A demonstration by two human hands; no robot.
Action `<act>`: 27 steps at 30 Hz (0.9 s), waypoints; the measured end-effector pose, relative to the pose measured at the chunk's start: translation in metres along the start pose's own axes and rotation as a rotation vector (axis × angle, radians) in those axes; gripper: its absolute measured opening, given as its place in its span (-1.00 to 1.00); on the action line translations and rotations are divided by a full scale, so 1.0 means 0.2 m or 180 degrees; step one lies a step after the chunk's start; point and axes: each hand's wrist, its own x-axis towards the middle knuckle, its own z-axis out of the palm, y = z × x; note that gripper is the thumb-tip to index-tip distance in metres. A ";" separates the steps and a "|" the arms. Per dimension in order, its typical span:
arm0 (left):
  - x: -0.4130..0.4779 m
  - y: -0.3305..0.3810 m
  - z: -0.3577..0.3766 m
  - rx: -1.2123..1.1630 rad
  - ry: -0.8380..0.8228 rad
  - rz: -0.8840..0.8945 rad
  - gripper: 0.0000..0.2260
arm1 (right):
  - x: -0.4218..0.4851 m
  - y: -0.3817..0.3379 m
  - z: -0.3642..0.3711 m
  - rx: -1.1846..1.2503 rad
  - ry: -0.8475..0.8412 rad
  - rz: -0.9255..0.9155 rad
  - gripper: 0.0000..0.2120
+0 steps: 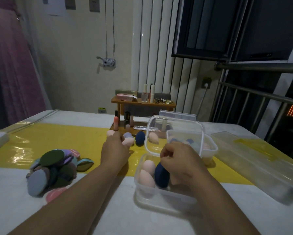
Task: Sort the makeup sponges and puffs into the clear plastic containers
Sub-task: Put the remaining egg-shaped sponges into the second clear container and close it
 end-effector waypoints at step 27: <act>-0.27 0.14 -0.11 -0.1680 -0.1258 0.0165 -0.71 | -0.05 0.01 -0.13 0.0622 -0.0817 -0.0018 -0.93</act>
